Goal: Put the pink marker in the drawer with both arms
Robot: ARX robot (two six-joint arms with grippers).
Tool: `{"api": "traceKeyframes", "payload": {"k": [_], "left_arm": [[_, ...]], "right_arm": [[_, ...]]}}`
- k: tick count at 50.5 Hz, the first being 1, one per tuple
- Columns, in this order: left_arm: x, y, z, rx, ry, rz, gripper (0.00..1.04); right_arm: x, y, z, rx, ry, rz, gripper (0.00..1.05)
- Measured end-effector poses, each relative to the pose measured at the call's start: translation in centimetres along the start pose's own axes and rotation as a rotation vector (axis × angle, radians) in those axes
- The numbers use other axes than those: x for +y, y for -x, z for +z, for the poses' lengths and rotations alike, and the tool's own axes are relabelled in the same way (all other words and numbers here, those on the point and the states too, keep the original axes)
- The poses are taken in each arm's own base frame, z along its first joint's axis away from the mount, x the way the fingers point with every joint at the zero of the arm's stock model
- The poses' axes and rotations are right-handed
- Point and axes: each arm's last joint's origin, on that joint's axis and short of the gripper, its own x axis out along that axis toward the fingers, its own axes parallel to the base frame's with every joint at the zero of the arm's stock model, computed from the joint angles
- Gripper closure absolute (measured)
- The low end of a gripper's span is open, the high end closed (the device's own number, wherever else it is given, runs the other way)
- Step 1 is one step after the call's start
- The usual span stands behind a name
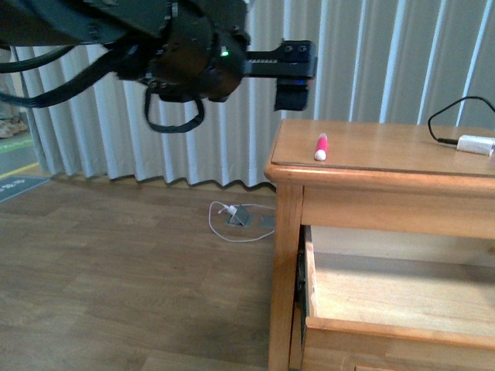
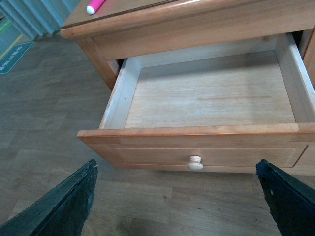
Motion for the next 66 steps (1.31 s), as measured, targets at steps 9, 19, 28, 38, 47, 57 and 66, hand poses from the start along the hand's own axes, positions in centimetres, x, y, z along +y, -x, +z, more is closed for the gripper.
{"api": "traceKeyframes", "payload": {"k": [9, 19, 28, 38, 47, 57, 66], "left_arm": [[-2.1, -4.5, -0.1, 0.031, 0.011, -0.031, 0.06], [-3.9, -7.4, -0.6, 0.064, 0.021, -0.091, 0.06], [-4.8, -8.7, -1.7, 0.134, 0.012, -0.064, 0.06], [-5.0, -9.4, -2.7, 0.175, 0.000, -0.032, 0.06], [-5.0, -9.5, -2.8, 0.185, -0.001, -0.017, 0.06], [-4.9, -9.8, -2.8, 0.200, -0.011, -0.004, 0.27], [-4.3, -10.2, -2.7, 0.203, -0.010, 0.011, 0.55]], "right_arm": [[0.0, 0.0, 0.0, 0.000, 0.000, 0.000, 0.08], [0.0, 0.0, 0.0, 0.000, 0.000, 0.000, 0.08], [0.0, 0.0, 0.0, 0.000, 0.000, 0.000, 0.08], [0.0, 0.0, 0.0, 0.000, 0.000, 0.000, 0.08], [0.0, 0.0, 0.0, 0.000, 0.000, 0.000, 0.08], [0.0, 0.0, 0.0, 0.000, 0.000, 0.000, 0.08], [0.0, 0.0, 0.0, 0.000, 0.000, 0.000, 0.08]]}}
